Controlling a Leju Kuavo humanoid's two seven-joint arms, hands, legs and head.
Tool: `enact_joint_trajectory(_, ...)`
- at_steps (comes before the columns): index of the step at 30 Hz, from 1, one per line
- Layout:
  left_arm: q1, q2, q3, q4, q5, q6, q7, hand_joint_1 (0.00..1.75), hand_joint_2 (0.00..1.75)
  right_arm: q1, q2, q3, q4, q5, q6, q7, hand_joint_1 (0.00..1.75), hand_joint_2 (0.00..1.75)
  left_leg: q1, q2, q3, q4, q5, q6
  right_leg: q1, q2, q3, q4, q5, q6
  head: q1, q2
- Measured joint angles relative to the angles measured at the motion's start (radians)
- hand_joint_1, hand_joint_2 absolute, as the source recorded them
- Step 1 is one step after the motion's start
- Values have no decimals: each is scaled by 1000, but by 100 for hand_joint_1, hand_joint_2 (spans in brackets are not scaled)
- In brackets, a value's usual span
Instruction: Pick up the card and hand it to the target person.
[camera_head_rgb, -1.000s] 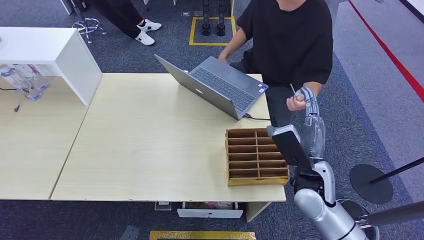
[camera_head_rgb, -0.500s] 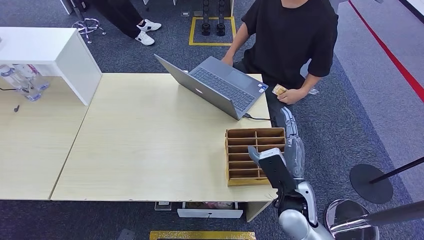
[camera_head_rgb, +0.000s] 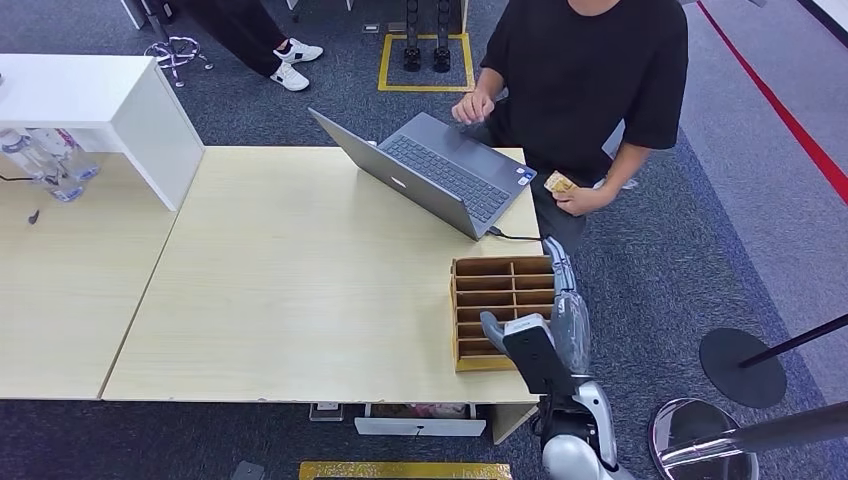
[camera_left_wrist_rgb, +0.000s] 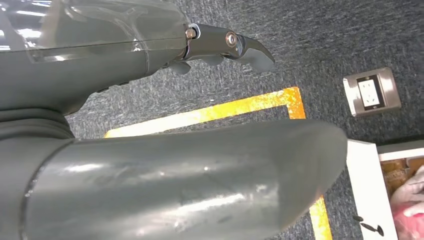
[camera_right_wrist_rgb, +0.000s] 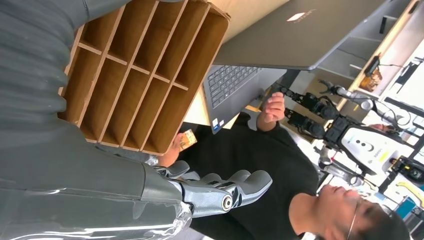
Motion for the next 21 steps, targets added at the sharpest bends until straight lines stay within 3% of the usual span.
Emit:
enact_joint_trajectory(9,4,19,48,0,24,11,-52,0,0,22,6,-1,7,10,-1,1,0,175,0,0,0,0,0,0,0,0,0,0,0,0,0,0)
enact_joint_trajectory(21,12,51,129,0,80,-52,-17,0,0,54,6,-18,10,23,-2,0,0,175,0,0,0,0,0,0,0,0,0,0,0,0,0,0)
